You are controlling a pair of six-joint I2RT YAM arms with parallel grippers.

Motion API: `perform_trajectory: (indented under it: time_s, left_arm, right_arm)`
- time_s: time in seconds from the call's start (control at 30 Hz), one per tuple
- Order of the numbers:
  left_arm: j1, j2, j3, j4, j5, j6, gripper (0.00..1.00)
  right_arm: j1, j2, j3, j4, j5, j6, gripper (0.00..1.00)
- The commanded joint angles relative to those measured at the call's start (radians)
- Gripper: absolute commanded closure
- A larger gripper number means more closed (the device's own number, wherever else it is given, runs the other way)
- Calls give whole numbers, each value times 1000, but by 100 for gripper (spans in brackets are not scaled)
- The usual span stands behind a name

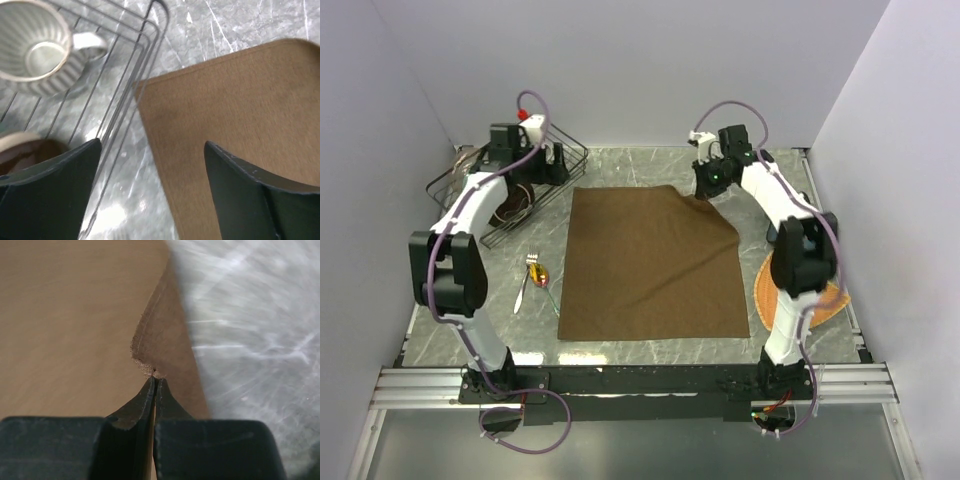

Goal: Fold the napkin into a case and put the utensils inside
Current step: Pick up the flattened napkin from the center of the board, then flatten out the napkin at the center of the board.

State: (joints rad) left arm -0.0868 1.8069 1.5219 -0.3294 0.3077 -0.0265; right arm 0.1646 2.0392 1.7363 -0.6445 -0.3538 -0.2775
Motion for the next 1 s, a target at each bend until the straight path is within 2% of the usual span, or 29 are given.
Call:
perform_trajectory:
  time_s: [0.0, 0.03, 0.07, 0.13, 0.17, 0.23, 0.3, 0.33, 0.43, 0.5, 0.57, 0.6, 0.67, 0.7, 0.73, 0.83, 0.87, 0.97]
  left_arm:
    - [71, -107, -46, -45, 143, -13, 1]
    - [84, -145, -64, -43, 200, 15, 1]
    - [84, -167, -104, -43, 218, 51, 1]
    - [84, -234, -149, -36, 241, 101, 1]
    - [84, -253, -181, -42, 245, 120, 1]
    - [110, -305, -213, -43, 245, 155, 1]
    - [116, -343, -274, -52, 318, 209, 1]
    - [116, -374, -298, -63, 402, 323, 1]
    - [114, -402, -365, -65, 439, 442, 1]
    - [114, -377, -349, -100, 439, 494, 1]
    - [113, -290, -257, -257, 441, 641, 1]
    - [111, -211, -212, -340, 464, 766, 3]
    - [111, -131, -102, -519, 473, 848, 15]
    - [113, -74, -77, -566, 475, 923, 26]
    - [108, -57, -60, -603, 473, 960, 31]
    - [93, -87, -124, -625, 426, 1098, 47]
    - [69, -107, -203, -607, 404, 1128, 50]
    - [16, -173, -330, -539, 338, 1212, 49]
  right_arm:
    - [62, -238, -180, -29, -63, -196, 100]
    - [94, -275, -232, -41, -47, -227, 100]
    - [113, -345, -336, -47, -40, -288, 100]
    - [137, -416, -441, -66, -19, -347, 100]
    - [138, -474, -534, -73, -11, -395, 100]
    - [130, -522, -613, -96, 15, -445, 100]
    - [98, -577, -702, -99, 61, -508, 100]
    - [73, -599, -739, -95, 82, -531, 100]
    - [55, -579, -739, -76, 113, -529, 100]
    - [49, -545, -709, -78, 110, -490, 100]
    - [39, -489, -638, -89, 98, -435, 100]
    - [27, -470, -612, -105, 81, -418, 100]
    - [12, -427, -543, -121, 62, -381, 100]
    - [0, -416, -526, -135, 50, -373, 100]
    - [-5, -404, -503, -142, 50, -368, 100]
    - [-10, -398, -486, -149, 53, -367, 100]
    - [-10, -395, -485, -152, 53, -368, 100]
    - [-13, -387, -477, -161, 59, -365, 100]
